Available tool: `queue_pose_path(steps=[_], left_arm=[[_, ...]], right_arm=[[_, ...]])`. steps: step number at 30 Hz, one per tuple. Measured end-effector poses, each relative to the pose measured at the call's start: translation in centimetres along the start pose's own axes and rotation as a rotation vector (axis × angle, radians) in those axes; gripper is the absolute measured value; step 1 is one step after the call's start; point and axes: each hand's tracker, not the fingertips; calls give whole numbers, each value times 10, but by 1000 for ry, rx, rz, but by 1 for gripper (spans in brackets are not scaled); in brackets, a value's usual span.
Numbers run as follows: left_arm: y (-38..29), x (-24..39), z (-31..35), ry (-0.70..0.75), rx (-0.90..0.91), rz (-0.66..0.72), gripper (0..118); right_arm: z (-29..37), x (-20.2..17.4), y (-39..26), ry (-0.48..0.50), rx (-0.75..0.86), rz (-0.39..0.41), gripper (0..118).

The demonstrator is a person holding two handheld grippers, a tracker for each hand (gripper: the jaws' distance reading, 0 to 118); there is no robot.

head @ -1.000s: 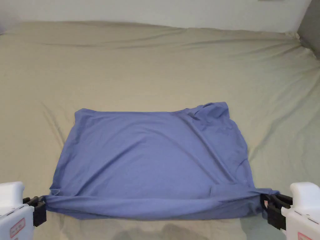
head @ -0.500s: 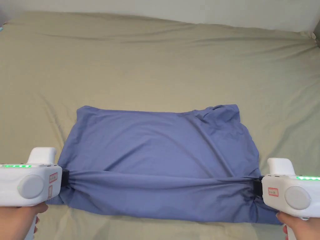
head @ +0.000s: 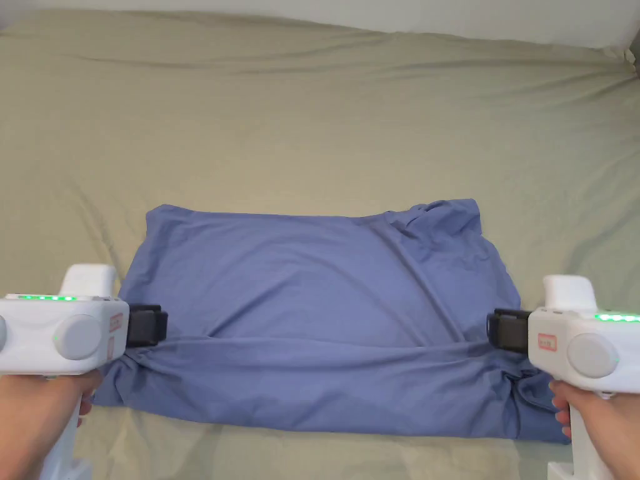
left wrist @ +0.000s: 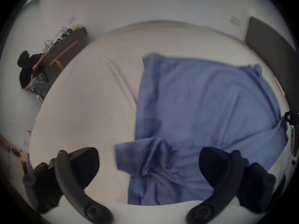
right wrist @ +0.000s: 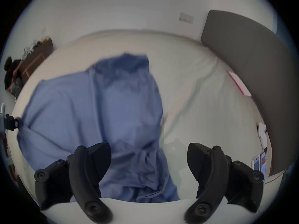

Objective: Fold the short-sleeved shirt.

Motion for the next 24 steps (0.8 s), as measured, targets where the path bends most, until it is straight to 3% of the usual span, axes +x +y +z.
queue_pose_path(steps=[4,9,11,13,15,16,18,19,24], left_arm=[[24,1,69,-46,188,72,114],[24,24,159,-91,448,55,110],[18,36,185,-104,519,42,90],[13,50,204,-86,571,21,61],[8,64,214,-52,609,-12,54],[5,70,218,-41,629,-27,33],[-2,78,221,-58,644,-57,13],[-4,83,223,-54,647,-70,0],[-11,101,223,-14,660,-164,0]], right_arm=[[61,-14,30,20,170,41,101],[145,-51,41,57,396,118,101],[171,-67,38,80,458,145,95],[190,-82,35,83,507,169,87],[200,-95,30,73,549,204,84],[205,-102,28,63,568,218,63],[208,-111,23,36,585,245,16],[206,-115,20,58,589,245,1],[204,-124,14,71,570,269,1]])
